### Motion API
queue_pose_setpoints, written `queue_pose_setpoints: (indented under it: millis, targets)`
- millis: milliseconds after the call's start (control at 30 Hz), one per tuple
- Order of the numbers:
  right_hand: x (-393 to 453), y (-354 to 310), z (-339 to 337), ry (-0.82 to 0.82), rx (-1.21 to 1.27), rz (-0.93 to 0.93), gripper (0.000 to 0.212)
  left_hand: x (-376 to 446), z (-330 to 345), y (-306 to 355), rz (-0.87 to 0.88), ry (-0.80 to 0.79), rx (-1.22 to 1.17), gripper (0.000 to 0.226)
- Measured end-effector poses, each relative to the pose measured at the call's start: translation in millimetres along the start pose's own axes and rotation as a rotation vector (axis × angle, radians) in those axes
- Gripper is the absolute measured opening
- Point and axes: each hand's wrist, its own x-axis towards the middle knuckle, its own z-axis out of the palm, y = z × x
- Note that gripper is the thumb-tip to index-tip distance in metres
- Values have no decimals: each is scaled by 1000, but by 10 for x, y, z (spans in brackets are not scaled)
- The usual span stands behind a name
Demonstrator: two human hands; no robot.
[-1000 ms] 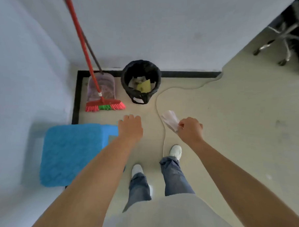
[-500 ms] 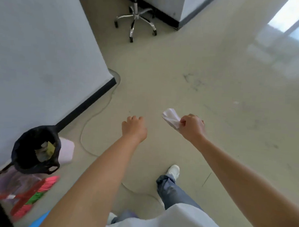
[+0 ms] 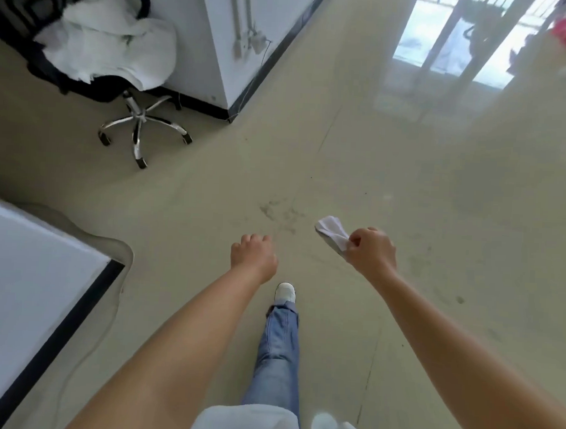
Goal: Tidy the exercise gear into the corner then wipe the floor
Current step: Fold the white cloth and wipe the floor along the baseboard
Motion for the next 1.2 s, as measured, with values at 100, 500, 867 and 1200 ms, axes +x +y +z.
queue_pose_setpoints:
  millis: [100, 500, 867, 1200]
  targets:
    - [797, -20, -256, 22, 20, 28, 26, 744, -422, 173, 11, -2, 1, 41]
    - [3733, 45, -1414, 61, 109, 158, 24, 3336, -2328, 1173, 71, -29, 55, 44]
    - [6918, 321, -2402, -36, 156, -49, 18, 5846, -3883, 2477, 31, -33, -16, 41]
    - [9516, 65, -3016, -155, 120, -151, 18, 8052, -5123, 3247, 38, -61, -278, 39]
